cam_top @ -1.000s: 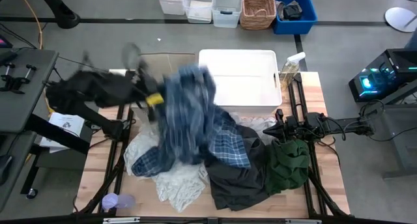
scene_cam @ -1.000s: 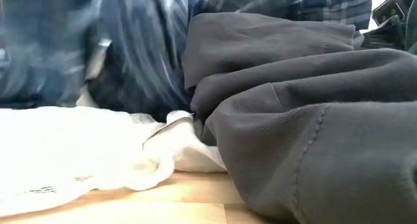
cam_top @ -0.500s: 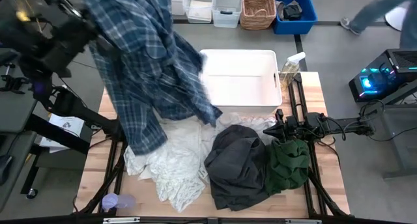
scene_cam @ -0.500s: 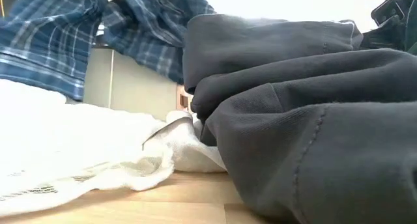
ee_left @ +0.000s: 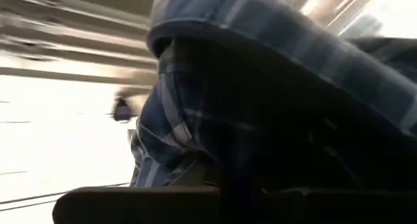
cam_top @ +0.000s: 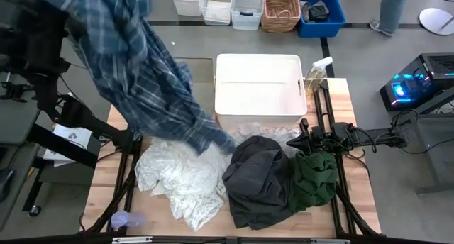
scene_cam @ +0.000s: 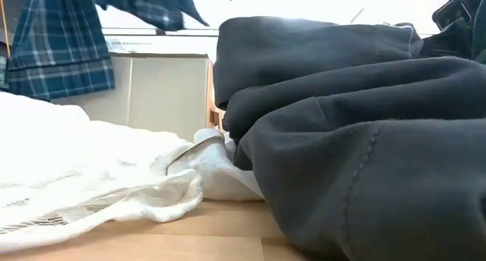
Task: Sort clothes
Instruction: Put the blue polo shirt on the laundry organizer
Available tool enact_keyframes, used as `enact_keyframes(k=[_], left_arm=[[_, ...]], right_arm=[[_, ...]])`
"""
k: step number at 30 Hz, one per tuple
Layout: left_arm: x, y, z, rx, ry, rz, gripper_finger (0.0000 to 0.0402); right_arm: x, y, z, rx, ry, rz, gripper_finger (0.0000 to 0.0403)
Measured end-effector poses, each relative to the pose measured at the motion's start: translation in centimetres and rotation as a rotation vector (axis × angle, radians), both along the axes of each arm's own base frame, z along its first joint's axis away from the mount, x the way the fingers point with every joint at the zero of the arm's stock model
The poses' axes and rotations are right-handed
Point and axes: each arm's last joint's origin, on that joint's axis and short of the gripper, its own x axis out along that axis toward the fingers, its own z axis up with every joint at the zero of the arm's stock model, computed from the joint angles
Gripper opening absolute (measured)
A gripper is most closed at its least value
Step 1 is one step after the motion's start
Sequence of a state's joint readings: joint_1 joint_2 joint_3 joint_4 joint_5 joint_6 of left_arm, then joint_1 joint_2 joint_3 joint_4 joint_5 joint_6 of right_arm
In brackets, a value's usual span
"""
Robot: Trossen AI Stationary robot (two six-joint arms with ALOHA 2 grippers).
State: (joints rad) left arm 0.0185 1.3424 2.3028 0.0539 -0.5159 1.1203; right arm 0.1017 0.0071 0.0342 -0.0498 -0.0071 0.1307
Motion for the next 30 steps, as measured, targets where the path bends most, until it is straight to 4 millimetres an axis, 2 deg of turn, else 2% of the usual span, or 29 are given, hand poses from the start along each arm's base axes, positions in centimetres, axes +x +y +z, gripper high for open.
enact_keyframes(k=[3, 6, 10, 13, 16, 20, 25, 30], left_arm=[[1.4, 1.2, -0.2, -0.014, 0.044, 0.175, 0.0], [3.7, 3.0, -0.8, -0.021, 0.093, 0.284, 0.0], [7.3, 7.0, -2.1, -0.045, 0.173, 0.433, 0.0], [9.0, 10.4, -2.9, -0.031, 0.175, 0.536, 0.0], [9.5, 12.7, -3.2, -0.032, 0.062, 0.528, 0.0], [9.2, 14.8, -3.7, -0.086, -0.022, 0.455, 0.0], [9.1, 16.2, -5.2, -0.263, 0.15, 0.543, 0.0], [8.1, 15.7, -8.1, -0.552, 0.437, 0.618, 0.0]], right_arm=[[0.0, 0.0, 0.0, 0.0, 0.0, 0.0, 0.0], [0.0, 0.0, 0.0, 0.0, 0.0, 0.0, 0.0], [0.0, 0.0, 0.0, 0.0, 0.0, 0.0, 0.0], [0.0, 0.0, 0.0, 0.0, 0.0, 0.0, 0.0], [0.0, 0.0, 0.0, 0.0, 0.0, 0.0, 0.0], [0.0, 0.0, 0.0, 0.0, 0.0, -0.001, 0.0], [0.0, 0.0, 0.0, 0.0, 0.0, 0.0, 0.0], [0.0, 0.0, 0.0, 0.0, 0.0, -0.001, 0.0]])
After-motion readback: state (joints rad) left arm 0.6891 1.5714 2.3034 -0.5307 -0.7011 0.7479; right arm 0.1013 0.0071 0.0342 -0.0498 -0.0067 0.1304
